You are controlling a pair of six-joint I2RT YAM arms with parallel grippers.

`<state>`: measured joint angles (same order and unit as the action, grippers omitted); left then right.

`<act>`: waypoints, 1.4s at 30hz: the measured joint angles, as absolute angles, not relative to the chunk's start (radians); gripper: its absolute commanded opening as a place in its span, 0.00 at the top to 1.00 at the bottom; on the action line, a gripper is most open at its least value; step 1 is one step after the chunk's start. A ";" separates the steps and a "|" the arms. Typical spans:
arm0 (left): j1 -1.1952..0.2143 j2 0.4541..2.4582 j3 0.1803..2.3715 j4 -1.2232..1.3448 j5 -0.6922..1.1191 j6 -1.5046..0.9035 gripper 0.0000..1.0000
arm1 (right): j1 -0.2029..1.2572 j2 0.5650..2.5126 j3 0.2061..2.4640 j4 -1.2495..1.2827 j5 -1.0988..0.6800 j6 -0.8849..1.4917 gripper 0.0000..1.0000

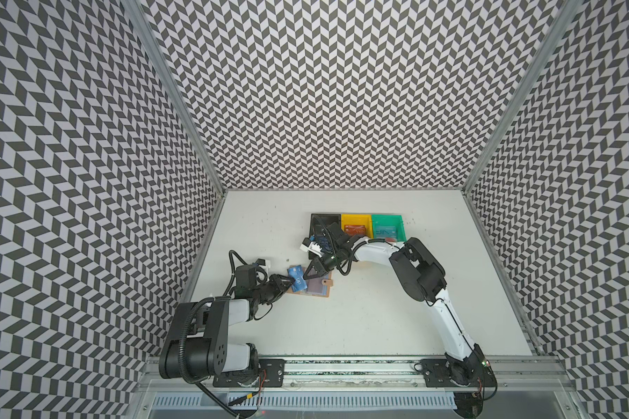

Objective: Take the credit cards out of the card holder
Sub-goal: Pick up the credit card from the card holder.

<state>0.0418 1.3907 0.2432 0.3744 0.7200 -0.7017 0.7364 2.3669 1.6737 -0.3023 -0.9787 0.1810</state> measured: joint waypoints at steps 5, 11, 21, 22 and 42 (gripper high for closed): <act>0.040 1.394 0.241 0.385 0.722 -0.702 0.67 | 0.736 2.380 1.689 -0.291 -0.994 0.185 0.97; 0.039 1.397 0.239 0.396 0.724 -0.702 0.70 | 0.736 2.393 1.705 -0.282 -1.002 0.184 0.97; 0.039 1.409 0.232 0.394 0.719 -0.701 0.91 | 0.736 2.405 1.710 -0.268 -0.989 0.185 0.97; 0.039 1.409 0.232 0.393 0.720 -0.701 0.93 | 0.735 2.412 1.710 -0.269 -0.987 0.186 0.97; 0.034 1.370 0.232 0.381 0.726 -0.701 1.00 | 0.731 2.393 1.709 -0.323 -0.940 0.156 0.77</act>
<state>0.0341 1.3697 0.2317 0.3813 0.7261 -0.7010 0.7307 2.3928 1.7092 -0.3233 -0.9401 0.1562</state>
